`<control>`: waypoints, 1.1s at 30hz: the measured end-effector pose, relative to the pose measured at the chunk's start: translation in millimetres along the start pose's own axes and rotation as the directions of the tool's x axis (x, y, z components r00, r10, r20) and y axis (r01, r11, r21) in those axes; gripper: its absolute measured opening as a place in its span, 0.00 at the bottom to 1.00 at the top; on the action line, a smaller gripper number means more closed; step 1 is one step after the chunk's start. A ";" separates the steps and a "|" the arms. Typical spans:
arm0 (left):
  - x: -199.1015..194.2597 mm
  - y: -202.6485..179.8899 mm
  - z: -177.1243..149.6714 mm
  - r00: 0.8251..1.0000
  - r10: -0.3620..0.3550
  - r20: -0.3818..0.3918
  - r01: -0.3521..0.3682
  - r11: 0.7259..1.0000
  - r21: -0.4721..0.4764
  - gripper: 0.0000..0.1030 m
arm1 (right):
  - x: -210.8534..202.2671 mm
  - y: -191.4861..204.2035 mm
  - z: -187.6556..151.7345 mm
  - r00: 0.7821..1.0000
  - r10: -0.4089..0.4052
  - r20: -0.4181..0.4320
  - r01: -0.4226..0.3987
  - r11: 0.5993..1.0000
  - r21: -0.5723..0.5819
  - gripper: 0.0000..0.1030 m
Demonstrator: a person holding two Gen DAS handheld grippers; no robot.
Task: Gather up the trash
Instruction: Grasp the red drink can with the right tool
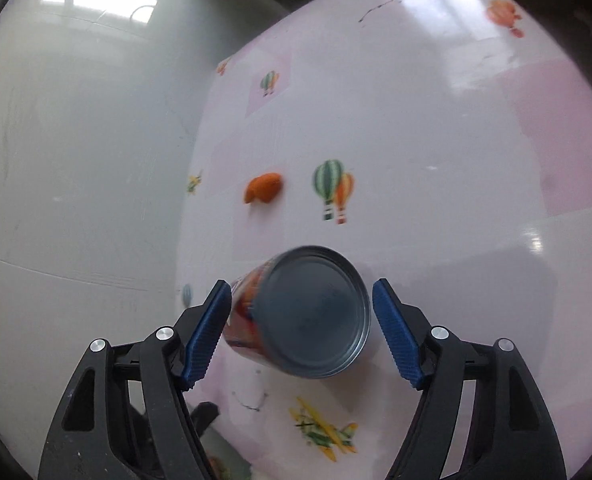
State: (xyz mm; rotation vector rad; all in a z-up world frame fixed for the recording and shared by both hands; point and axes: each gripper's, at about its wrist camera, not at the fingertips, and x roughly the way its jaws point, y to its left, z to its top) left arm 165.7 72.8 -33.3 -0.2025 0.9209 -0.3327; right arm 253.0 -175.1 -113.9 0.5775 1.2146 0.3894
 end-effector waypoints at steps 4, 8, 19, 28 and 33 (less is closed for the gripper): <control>-1.8 -2.1 -0.9 1.000 -0.004 0.000 0.004 1.000 0.016 0.86 | -19.0 17.5 -12.3 0.982 -0.168 0.091 0.180 0.971 -0.156 0.75; 0.0 -0.3 -1.2 1.000 0.002 -0.007 -0.002 1.000 0.010 0.86 | -21.0 69.4 -29.5 0.951 -0.250 0.184 0.309 0.823 -0.477 0.84; -8.5 24.9 -2.1 0.999 0.043 0.004 -0.043 0.998 -0.043 0.86 | 64.3 111.7 -97.5 0.786 -0.504 0.357 0.385 -0.051 -0.921 0.83; -13.6 28.7 -5.0 0.999 0.046 0.008 -0.046 0.998 -0.052 0.86 | 28.7 91.7 -65.2 0.838 -0.430 0.336 0.458 0.219 -0.862 0.67; -12.1 28.2 -3.6 0.999 0.042 0.010 -0.041 0.998 -0.056 0.86 | -31.5 59.6 -48.4 0.890 -0.275 0.364 0.455 0.598 -0.660 0.64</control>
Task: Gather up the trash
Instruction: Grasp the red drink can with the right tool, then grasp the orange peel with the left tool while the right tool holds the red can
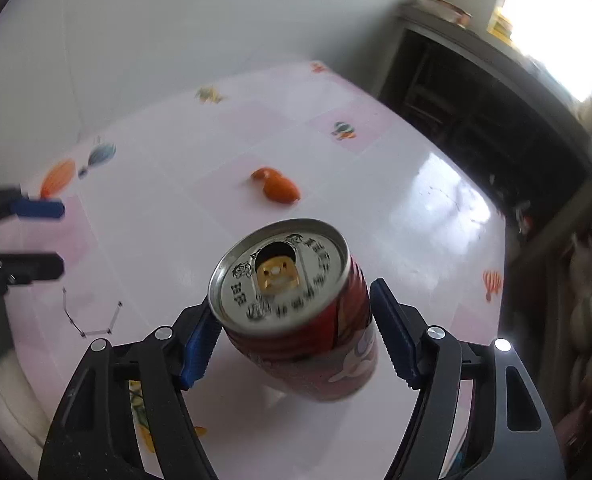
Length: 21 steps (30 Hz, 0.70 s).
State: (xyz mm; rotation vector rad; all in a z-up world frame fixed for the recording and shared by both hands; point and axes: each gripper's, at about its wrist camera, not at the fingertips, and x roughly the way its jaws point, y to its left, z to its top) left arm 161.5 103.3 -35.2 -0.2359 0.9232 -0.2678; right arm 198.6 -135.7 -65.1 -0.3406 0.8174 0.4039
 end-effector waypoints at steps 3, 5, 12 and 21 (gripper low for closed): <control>2.0 -5.5 2.0 1.000 -0.004 -0.008 0.004 1.000 0.005 0.86 | -9.9 -22.3 -20.4 0.999 -0.033 0.032 0.029 0.991 0.133 0.63; 1.5 -11.0 5.2 1.000 -0.012 -0.009 0.012 1.000 0.019 0.86 | -11.5 -31.1 -30.0 0.998 -0.043 0.039 0.035 0.982 0.188 0.63; -2.6 -31.0 21.5 1.000 0.015 0.004 -0.015 0.998 0.067 0.86 | -46.2 -31.1 -37.4 0.998 -0.038 0.047 0.023 0.957 0.288 0.62; 28.4 -51.0 76.4 0.998 0.059 -0.013 -0.057 0.991 0.121 0.86 | -30.2 -37.8 -56.7 1.000 -0.005 -0.015 0.010 0.932 0.363 0.63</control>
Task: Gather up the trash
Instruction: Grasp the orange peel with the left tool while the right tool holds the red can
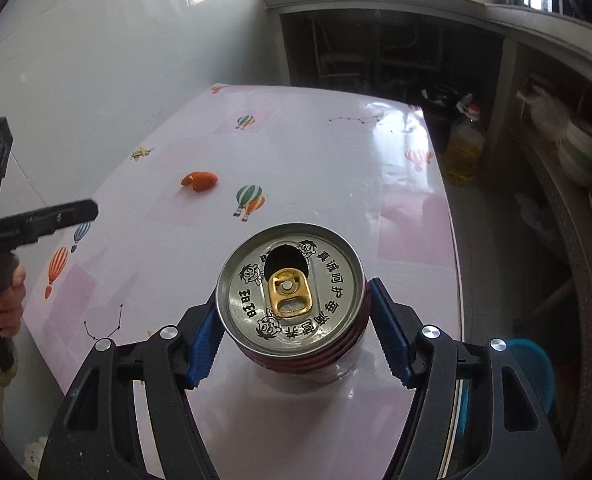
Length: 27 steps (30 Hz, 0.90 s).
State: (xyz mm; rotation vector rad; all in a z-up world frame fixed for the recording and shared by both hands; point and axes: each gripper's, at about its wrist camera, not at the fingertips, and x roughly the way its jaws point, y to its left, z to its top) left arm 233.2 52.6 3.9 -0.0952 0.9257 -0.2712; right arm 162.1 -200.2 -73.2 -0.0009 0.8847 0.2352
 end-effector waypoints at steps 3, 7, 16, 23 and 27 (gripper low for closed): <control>25.4 -12.7 23.2 1.000 -0.007 -0.009 0.007 0.999 0.042 0.83 | -2.2 -7.1 -1.8 1.000 0.024 0.009 -0.024 0.999 0.032 0.63; 60.2 -22.2 41.2 1.000 0.013 -0.022 -0.011 0.994 0.108 0.75 | -5.3 -11.5 -2.6 0.999 0.035 0.021 -0.036 0.998 0.048 0.63; 114.0 -16.1 52.9 0.993 0.057 -0.102 -0.040 0.986 0.165 0.52 | -4.2 -15.2 -2.1 0.998 0.054 0.028 -0.056 0.997 0.060 0.65; 125.5 -13.7 49.6 0.991 0.071 -0.117 -0.052 0.986 0.161 0.25 | -3.1 -16.7 -3.3 0.998 0.056 0.036 -0.059 0.995 0.075 0.65; 125.9 -10.7 49.2 0.992 0.061 -0.110 -0.046 0.989 0.140 0.18 | -4.0 -15.7 -4.0 0.998 0.047 0.039 -0.050 0.996 0.076 0.64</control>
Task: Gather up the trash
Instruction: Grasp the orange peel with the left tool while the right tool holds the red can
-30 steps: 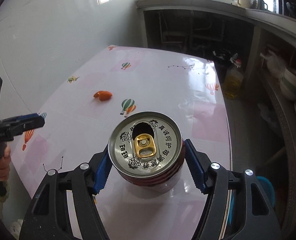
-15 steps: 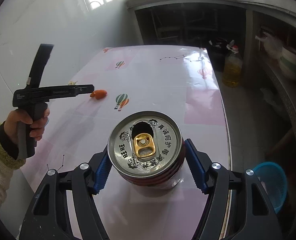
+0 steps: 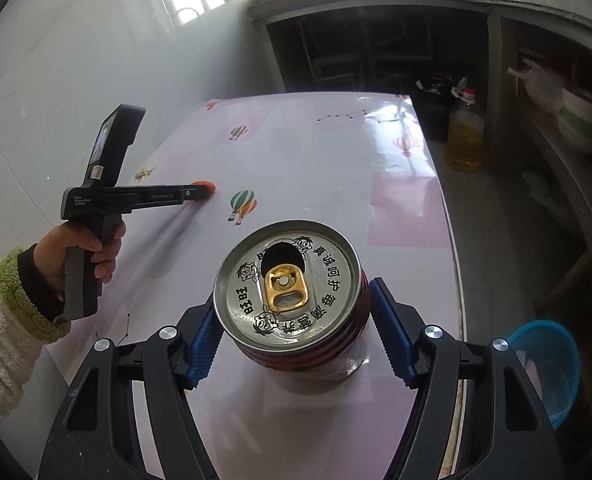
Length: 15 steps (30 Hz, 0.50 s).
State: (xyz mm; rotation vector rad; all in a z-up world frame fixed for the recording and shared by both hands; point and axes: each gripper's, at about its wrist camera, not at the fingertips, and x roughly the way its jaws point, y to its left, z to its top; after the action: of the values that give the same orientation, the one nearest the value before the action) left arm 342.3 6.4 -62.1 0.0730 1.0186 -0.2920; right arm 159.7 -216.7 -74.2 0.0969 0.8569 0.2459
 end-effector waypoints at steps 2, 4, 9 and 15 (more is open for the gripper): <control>0.0 -0.5 -1.0 1.000 -0.004 0.001 0.004 1.000 -0.004 0.13 | -1.0 0.0 -0.5 1.000 -0.004 0.003 0.004 1.000 0.003 0.64; -1.7 -2.1 -3.1 1.000 -0.010 0.001 0.010 1.000 -0.007 0.12 | -2.9 -0.6 -0.7 1.000 -0.007 0.004 0.007 1.000 0.013 0.63; -27.0 -7.2 -18.7 0.999 -0.050 0.012 0.050 0.999 -0.009 0.11 | -11.9 -2.1 -5.3 1.000 -0.015 -0.001 0.015 0.999 0.033 0.63; -66.3 -28.0 -54.8 0.992 -0.129 0.005 0.129 0.992 0.000 0.11 | -27.0 3.1 -18.7 1.000 -0.030 -0.007 0.030 0.999 0.034 0.63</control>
State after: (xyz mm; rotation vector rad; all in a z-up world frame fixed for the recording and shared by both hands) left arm 256.8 3.9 -32.6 0.0060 1.0198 -0.4097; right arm 128.1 -220.8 -66.1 0.1148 0.8687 0.2036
